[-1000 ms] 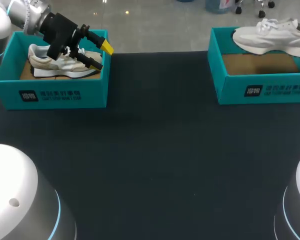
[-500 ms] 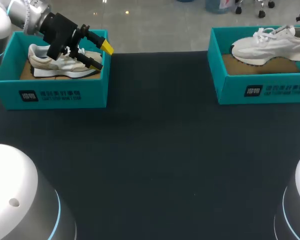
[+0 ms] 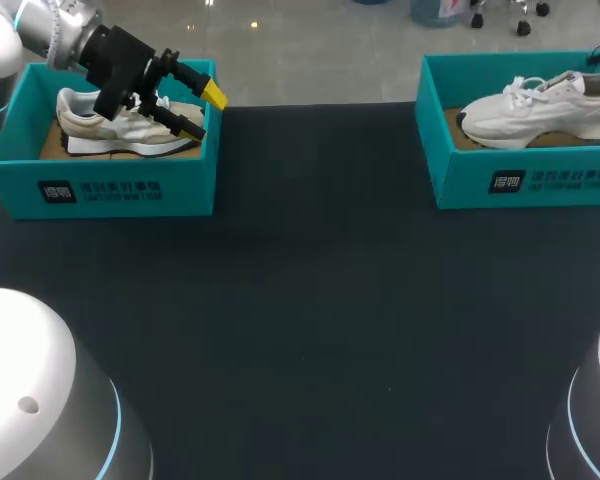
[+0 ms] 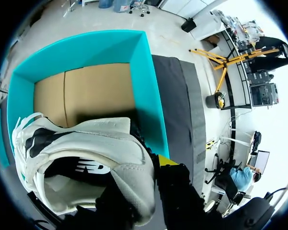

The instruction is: Take the shoe out of the shoebox, open the shoe tongue, remove and reinsert the insole, then place the shoe into the shoebox

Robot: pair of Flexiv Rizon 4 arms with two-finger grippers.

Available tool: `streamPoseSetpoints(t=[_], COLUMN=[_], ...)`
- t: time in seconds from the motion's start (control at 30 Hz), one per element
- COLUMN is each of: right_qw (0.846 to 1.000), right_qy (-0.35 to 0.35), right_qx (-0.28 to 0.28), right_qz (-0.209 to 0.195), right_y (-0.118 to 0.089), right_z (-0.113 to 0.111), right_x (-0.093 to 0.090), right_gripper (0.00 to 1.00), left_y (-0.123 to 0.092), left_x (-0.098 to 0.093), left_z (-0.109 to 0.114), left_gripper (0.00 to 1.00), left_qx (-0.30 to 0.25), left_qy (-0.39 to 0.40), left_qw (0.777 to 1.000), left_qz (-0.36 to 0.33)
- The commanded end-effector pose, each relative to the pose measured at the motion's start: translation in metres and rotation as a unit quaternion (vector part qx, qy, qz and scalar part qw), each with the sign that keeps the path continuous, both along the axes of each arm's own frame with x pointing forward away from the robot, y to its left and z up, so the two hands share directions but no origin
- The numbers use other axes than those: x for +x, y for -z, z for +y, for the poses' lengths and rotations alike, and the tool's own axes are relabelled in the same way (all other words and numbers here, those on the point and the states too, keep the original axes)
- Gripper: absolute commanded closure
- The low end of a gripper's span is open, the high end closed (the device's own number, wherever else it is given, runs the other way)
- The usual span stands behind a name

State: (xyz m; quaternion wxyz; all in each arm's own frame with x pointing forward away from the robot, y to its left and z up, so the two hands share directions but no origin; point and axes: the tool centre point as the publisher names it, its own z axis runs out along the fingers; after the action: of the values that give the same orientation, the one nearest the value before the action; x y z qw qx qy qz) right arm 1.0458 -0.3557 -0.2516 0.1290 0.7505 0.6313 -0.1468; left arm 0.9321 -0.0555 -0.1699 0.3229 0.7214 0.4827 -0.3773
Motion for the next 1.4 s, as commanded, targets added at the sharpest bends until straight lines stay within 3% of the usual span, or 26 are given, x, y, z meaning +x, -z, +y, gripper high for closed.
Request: streamPoseSetpoints(t=[0.03, 0.8, 1.4], right_qw=[1.000, 1.000, 0.999], right_qy=[-0.004, 0.006, 0.019], right_qx=[-0.003, -0.009, -0.004], right_qz=[-0.002, 0.012, 0.026], right_y=[0.012, 0.073, 0.099], right_z=[-0.001, -0.010, -0.006], right_x=[0.001, -0.003, -0.008], right_gripper=[1.00, 1.00, 1.00], left_y=[-0.001, -0.001, -0.001], left_x=[0.000, 0.000, 0.000], left_z=[0.001, 0.001, 0.001], left_gripper=[0.00, 0.00, 0.00], left_qx=[0.002, 0.002, 0.002], left_qy=[0.000, 0.000, 0.000], left_qw=[1.000, 1.000, 1.000], left_qz=[0.000, 0.000, 0.000])
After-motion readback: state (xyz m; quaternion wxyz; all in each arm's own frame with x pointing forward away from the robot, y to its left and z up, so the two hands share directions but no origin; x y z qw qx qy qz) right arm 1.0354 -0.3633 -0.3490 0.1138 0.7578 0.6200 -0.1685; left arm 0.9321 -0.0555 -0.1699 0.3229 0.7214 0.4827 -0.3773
